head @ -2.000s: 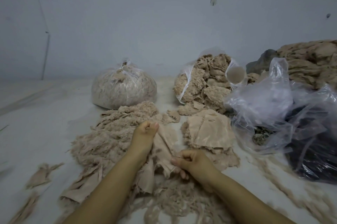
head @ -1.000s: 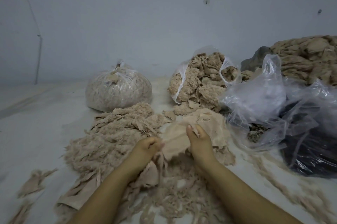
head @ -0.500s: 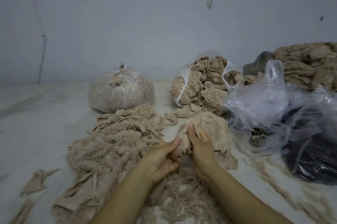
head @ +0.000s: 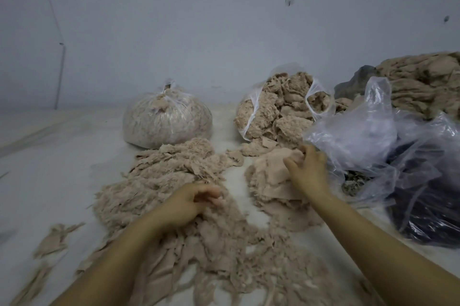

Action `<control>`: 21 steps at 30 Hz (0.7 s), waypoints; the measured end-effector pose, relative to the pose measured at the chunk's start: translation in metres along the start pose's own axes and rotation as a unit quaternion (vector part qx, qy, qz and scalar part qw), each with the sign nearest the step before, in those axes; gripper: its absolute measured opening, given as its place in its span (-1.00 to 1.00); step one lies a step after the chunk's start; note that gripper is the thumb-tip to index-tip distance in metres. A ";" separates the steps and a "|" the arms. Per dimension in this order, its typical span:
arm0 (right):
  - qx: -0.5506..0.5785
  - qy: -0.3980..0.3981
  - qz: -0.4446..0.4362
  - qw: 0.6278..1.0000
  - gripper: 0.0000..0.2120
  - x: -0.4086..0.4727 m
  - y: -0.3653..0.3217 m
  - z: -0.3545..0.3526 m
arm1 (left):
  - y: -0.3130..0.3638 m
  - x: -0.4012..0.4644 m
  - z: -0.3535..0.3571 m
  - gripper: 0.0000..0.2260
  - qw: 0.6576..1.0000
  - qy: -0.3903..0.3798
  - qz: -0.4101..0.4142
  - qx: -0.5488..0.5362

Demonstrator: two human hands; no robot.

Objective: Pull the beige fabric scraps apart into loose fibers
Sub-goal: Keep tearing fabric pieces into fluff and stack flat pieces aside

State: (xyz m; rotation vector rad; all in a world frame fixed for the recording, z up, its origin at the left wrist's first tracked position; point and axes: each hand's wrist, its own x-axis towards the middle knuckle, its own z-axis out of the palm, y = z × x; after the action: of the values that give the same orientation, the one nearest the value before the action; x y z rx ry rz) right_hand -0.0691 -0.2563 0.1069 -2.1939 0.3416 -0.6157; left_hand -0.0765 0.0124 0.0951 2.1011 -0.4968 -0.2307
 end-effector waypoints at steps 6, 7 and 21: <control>0.060 -0.302 -0.075 0.949 -0.68 -0.088 -0.013 0.060 | -0.022 -0.010 0.002 -0.79 0.977 -0.003 0.054 0.207; 0.052 -0.319 -0.088 0.942 -0.70 -0.096 -0.015 0.069 | -0.022 -0.010 0.006 -0.86 0.980 0.014 0.069 0.187; 0.306 -0.295 0.050 0.904 -0.72 -0.100 -0.037 0.065 | -0.001 0.008 0.015 -0.79 0.978 0.145 0.121 0.086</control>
State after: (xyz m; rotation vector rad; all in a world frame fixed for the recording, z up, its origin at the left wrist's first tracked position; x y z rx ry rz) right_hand -0.1173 -0.1473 0.0682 -1.6289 -0.0650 0.0333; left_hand -0.0740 -0.0021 0.0864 2.1693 -0.6052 0.2665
